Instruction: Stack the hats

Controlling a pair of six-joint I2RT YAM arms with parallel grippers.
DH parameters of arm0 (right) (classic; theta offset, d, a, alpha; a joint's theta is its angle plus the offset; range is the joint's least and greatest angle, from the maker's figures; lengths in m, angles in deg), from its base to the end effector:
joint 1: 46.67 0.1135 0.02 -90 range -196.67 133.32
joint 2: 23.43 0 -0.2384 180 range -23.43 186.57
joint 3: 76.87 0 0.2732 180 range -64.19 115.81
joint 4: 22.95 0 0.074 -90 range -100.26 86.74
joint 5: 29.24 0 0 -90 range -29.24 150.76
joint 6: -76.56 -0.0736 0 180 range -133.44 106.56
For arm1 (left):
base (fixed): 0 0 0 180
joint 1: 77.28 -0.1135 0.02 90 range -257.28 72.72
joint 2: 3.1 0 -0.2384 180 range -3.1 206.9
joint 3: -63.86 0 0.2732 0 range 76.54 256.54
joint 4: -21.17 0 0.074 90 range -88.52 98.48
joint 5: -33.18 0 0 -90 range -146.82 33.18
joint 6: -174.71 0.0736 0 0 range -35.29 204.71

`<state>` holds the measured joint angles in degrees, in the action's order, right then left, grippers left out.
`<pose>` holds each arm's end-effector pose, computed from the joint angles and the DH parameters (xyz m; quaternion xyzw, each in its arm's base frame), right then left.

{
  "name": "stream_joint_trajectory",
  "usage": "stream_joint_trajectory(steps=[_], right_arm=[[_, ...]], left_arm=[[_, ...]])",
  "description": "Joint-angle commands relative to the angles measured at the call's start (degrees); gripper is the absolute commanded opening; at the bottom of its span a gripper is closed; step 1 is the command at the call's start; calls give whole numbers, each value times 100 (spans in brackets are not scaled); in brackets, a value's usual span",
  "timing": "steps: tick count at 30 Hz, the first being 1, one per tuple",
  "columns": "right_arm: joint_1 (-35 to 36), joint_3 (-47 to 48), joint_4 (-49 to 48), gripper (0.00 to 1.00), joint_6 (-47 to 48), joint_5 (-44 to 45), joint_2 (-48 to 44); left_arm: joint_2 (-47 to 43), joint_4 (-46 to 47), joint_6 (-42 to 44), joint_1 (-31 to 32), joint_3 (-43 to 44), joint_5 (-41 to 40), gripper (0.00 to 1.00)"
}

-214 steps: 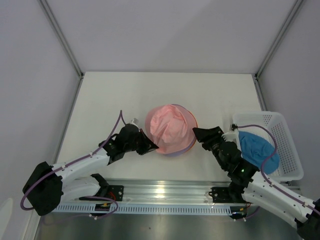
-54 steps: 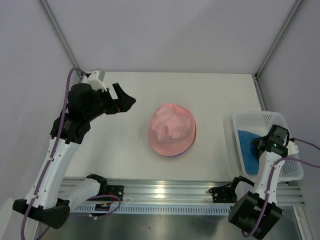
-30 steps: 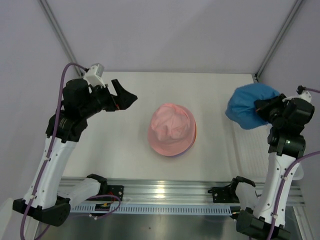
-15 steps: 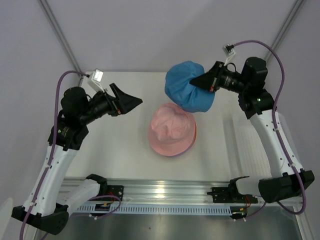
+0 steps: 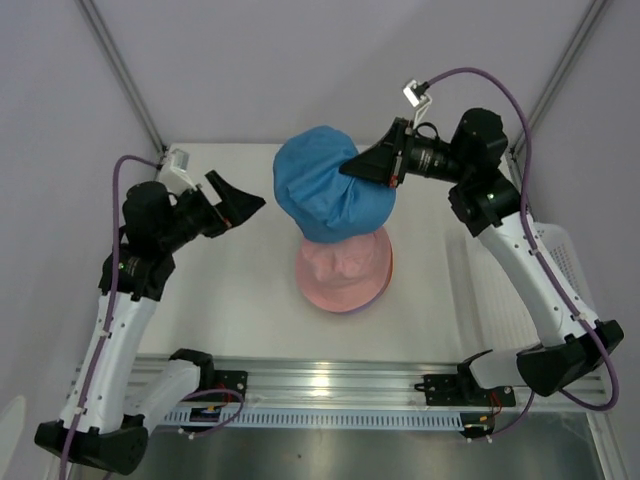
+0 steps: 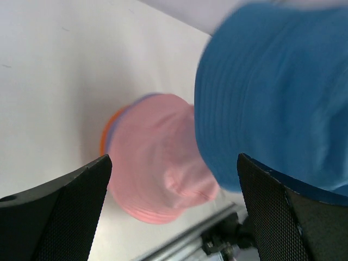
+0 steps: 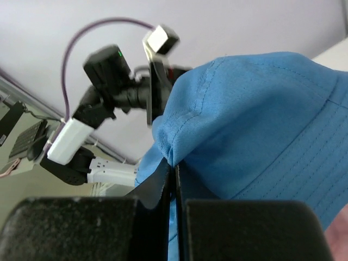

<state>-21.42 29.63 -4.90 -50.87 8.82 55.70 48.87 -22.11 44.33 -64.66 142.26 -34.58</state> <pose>0.2787 0.1955 0.4926 -0.2702 0.6141 0.5985 0.4378 0.2416 -0.0826 0.3817 -0.0775 0.7926 -0.3995 0.4541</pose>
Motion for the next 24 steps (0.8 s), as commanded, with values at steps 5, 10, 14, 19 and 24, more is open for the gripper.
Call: stream_joint_trajectory(steps=[5,10,14,19,24], right_arm=[[164,-2135,-193,0,246,273,-626],[199,-3018,-466,0,104,237,-785],[199,-3054,130,0,806,762,-900],[24,-3036,1001,0,1352,1449,-1136],[-477,-3124,993,0,1194,1485,-1514]], left_arm=[[-573,-299,435,-1587,-40,447,100],[-372,542,-13,-1596,-857,1176,100],[-257,1124,-260,-1588,-1464,1485,99],[-310,1178,-154,-1482,-1658,1362,100],[-283,1108,-67,-1306,-1702,1230,100]])
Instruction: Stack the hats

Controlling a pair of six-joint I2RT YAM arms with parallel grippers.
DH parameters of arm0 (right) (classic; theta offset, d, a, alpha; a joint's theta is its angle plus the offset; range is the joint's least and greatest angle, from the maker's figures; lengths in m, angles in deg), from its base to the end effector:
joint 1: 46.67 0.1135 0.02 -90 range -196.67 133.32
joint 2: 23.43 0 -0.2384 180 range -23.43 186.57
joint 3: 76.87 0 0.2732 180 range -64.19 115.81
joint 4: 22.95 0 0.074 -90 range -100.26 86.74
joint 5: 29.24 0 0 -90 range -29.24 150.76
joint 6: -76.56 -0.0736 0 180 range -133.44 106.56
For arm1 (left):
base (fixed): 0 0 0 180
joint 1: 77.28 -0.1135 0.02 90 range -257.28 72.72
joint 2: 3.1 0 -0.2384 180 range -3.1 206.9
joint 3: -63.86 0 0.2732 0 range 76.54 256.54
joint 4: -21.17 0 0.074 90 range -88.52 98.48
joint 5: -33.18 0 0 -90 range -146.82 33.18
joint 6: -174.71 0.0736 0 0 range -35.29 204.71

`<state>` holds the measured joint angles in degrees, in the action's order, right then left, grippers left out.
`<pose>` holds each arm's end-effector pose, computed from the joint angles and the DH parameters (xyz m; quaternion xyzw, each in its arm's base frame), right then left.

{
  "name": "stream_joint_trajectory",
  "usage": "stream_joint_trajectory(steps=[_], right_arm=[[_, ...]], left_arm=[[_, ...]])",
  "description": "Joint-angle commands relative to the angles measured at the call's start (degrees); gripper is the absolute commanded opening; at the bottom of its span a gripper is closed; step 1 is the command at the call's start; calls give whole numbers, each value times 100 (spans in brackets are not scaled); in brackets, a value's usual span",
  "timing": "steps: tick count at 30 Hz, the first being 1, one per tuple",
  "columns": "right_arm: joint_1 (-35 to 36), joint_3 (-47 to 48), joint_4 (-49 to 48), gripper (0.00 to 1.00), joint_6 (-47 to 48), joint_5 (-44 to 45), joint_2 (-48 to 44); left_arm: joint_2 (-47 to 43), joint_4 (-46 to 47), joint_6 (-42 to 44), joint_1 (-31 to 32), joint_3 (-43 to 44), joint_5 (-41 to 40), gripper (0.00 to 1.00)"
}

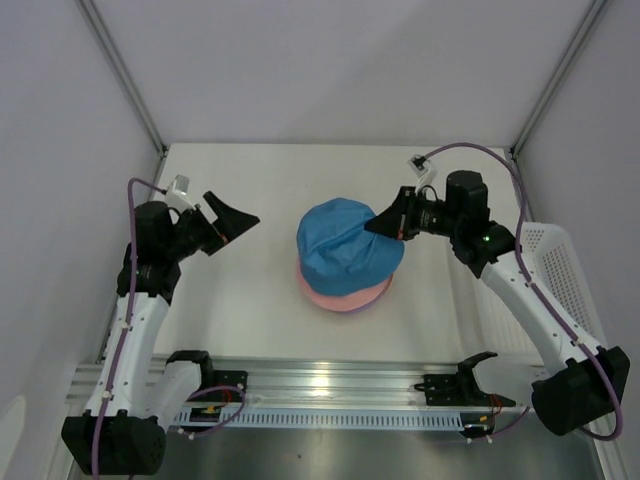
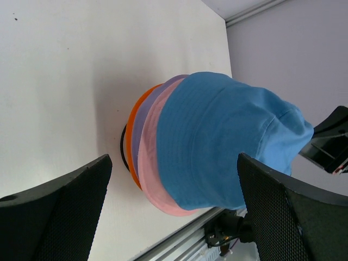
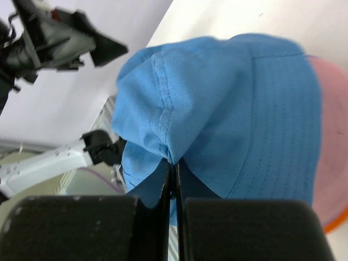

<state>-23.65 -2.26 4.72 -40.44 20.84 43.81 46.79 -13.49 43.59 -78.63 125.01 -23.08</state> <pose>0.2770 0.1690 0.3231 -0.1682 0.7777 0.4809 0.3683 0.2593 -0.0348 0.2955 -0.1412 0.8032 -0.4068 0.4116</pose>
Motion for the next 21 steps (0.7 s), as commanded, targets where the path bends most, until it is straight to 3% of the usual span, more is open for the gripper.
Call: stream_joint_trajectory(steps=[1,6,8,11,12,14,18,21], right_arm=[[-290,39,57,0,152,370,-395],[-299,-418,-197,6,-59,380,-607],[-290,-506,-180,18,-103,354,-572],[-281,-603,-92,42,-42,353,-537],[-281,-551,73,63,10,362,-554],[-342,-419,311,85,169,546,-616],[-1053,-199,488,100,-67,503,-975],[-1967,-444,295,100,-629,249,-1371]], left_arm=[[-84,238,25,90,22,54,100],[-93,168,96,82,101,-7,100],[-76,115,140,108,136,-25,99],[-76,97,175,310,110,-34,99],[-58,123,175,336,119,-16,100],[-32,115,192,441,110,1,100],[30,115,289,556,154,98,99],[12,123,324,556,163,159,100]])
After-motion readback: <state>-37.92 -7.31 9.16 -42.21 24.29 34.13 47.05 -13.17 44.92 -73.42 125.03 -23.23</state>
